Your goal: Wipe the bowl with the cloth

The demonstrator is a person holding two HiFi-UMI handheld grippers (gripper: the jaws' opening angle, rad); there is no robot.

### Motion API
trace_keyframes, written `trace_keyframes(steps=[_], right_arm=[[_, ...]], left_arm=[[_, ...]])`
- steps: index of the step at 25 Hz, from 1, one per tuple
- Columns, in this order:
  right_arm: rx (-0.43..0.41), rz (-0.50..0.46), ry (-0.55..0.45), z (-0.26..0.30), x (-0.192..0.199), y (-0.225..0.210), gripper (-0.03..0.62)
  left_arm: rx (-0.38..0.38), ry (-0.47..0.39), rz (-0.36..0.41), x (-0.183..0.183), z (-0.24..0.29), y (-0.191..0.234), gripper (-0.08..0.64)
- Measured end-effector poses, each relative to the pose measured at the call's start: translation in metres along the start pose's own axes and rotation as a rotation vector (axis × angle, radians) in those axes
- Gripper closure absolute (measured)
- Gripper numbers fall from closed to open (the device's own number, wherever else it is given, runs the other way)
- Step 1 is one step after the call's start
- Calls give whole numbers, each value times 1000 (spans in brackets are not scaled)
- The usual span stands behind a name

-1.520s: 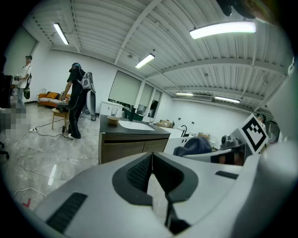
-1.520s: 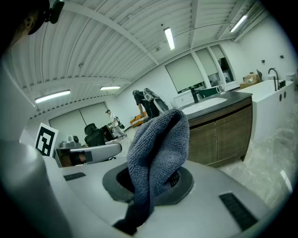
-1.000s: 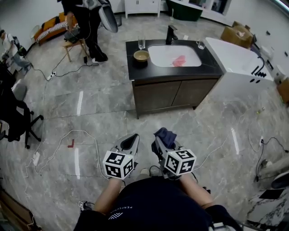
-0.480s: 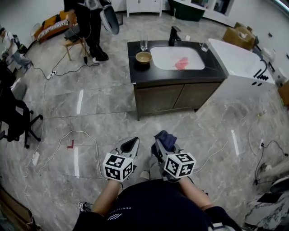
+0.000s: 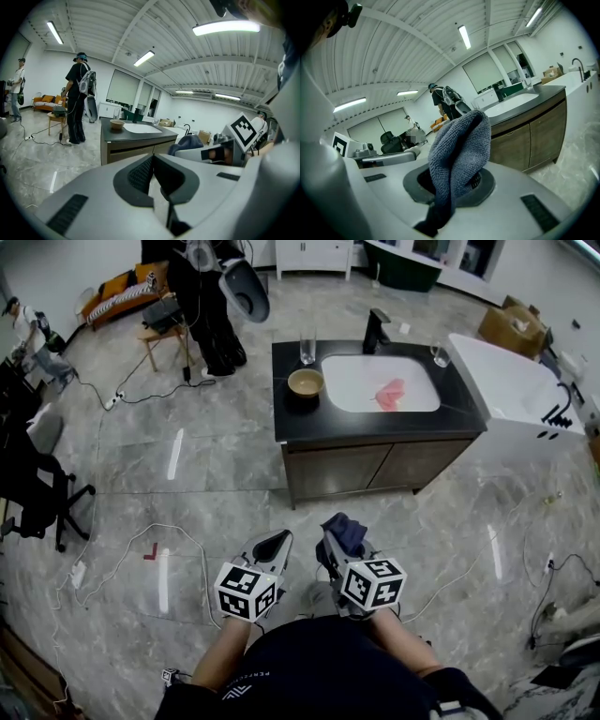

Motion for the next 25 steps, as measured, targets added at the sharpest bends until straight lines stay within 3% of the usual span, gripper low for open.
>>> trace_keyframes(steps=[5, 15, 19, 25], right_arm=[[-21, -14, 1, 24, -29, -19, 534], [-43, -29, -12, 50, -71, -66, 534], [-60, -40, -10, 60, -85, -85, 534], [-77, -25, -3, 73, -99, -109, 534]], left_arm=[[25, 2, -23, -18, 35, 10, 551], [0, -9, 5, -42, 101, 21, 551], [27, -45, -7, -49, 125, 22, 551], [53, -22, -5, -54, 156, 18, 551]])
Point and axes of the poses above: the fingertips, and each gripper's own axes: z forward along the fingers, y to its left, x out of its underside, the point moved 10 cm from there along -z, backward along the fingers, and after that the axes turned 4 degrees about -y, right-handed, at the moved point
